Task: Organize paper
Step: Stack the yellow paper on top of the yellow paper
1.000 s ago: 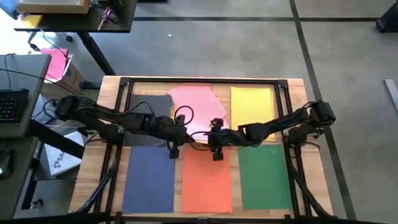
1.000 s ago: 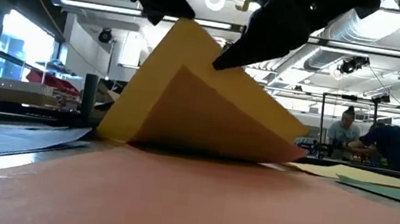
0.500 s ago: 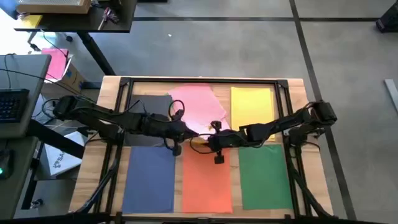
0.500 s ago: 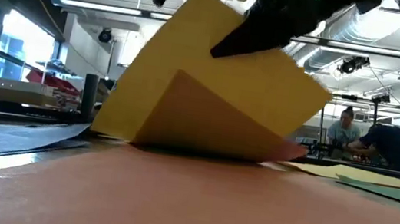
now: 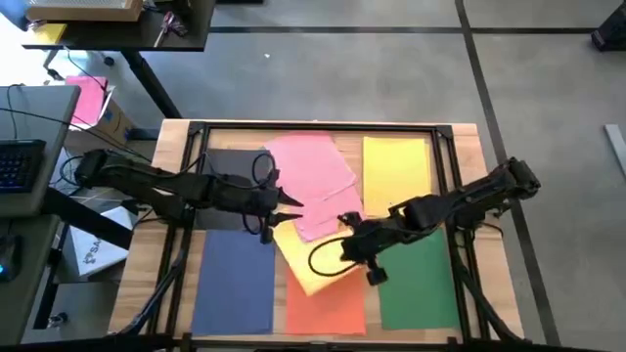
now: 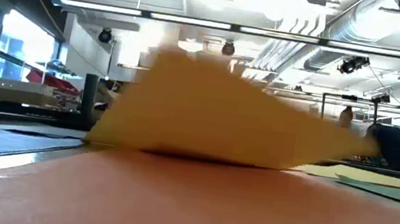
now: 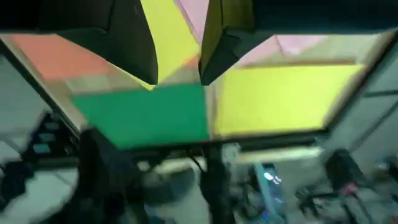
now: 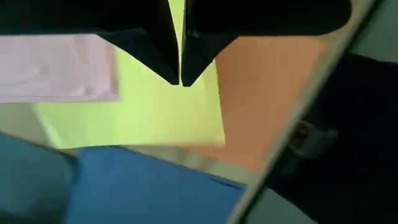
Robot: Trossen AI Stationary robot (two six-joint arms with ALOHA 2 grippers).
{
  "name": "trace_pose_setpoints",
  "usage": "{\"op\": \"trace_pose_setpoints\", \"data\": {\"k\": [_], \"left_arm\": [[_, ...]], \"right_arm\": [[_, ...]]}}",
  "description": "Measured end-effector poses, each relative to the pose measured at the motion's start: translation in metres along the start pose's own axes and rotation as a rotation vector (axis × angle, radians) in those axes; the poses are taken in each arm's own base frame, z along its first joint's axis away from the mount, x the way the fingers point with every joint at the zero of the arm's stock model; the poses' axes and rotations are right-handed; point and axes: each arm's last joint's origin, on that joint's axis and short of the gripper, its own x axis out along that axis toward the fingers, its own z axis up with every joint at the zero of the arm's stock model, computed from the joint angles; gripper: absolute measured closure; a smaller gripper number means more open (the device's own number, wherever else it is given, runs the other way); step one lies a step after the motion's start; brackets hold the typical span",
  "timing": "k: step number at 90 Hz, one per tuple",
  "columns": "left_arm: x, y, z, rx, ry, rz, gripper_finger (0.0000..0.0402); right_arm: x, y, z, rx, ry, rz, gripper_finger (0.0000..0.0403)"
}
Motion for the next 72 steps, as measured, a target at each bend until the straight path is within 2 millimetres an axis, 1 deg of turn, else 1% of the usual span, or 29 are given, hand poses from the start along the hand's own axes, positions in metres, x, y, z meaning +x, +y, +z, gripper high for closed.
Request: {"op": "trace_pose_setpoints", "data": {"k": [6,14,22,28,34,37,42,47,53,60,72], "left_arm": [[0.007,-0.007,-0.010,0.046,0.081,-0.089,0.0293],[0.023,-0.020,-0.024,0.065,0.160,-0.194,0.0302],[0.040,-0.038,-0.036,0.083,0.201,-0.284,0.0311],[0.055,-0.050,-0.046,0.099,0.217,-0.295,0.0314],[0.069,-0.055,-0.055,0.078,0.224,-0.212,0.0316],[0.076,-0.054,-0.058,0.046,0.221,-0.142,0.0316],[0.087,-0.047,-0.067,-0.009,0.240,-0.044,0.0316],[0.097,-0.037,-0.078,-0.064,0.286,-0.008,0.0316],[0.108,-0.026,-0.093,-0.154,0.347,0.000,0.0318],[0.118,-0.016,-0.107,-0.237,0.397,-0.028,0.0325],[0.131,-0.010,-0.129,-0.273,0.464,-0.076,0.0346]], "right_arm": [[0.006,0.003,-0.006,0.005,0.015,-0.012,0.0403],[0.017,0.005,-0.017,0.021,0.019,-0.026,0.0403],[0.031,0.010,-0.033,0.045,0.022,-0.030,0.0402],[0.044,0.014,-0.048,0.036,0.026,-0.007,0.0394],[0.056,0.020,-0.062,0.018,0.038,0.008,0.0376],[0.062,0.023,-0.068,0.006,0.038,0.014,0.0362],[0.072,0.028,-0.077,-0.009,0.040,0.013,0.0337],[0.082,0.033,-0.085,-0.030,0.047,0.013,0.0309],[0.095,0.040,-0.093,-0.071,0.075,-0.003,0.0275],[0.108,0.048,-0.101,-0.148,0.110,-0.063,0.0240],[0.122,0.057,-0.109,-0.271,0.144,-0.214,0.0202]]}}
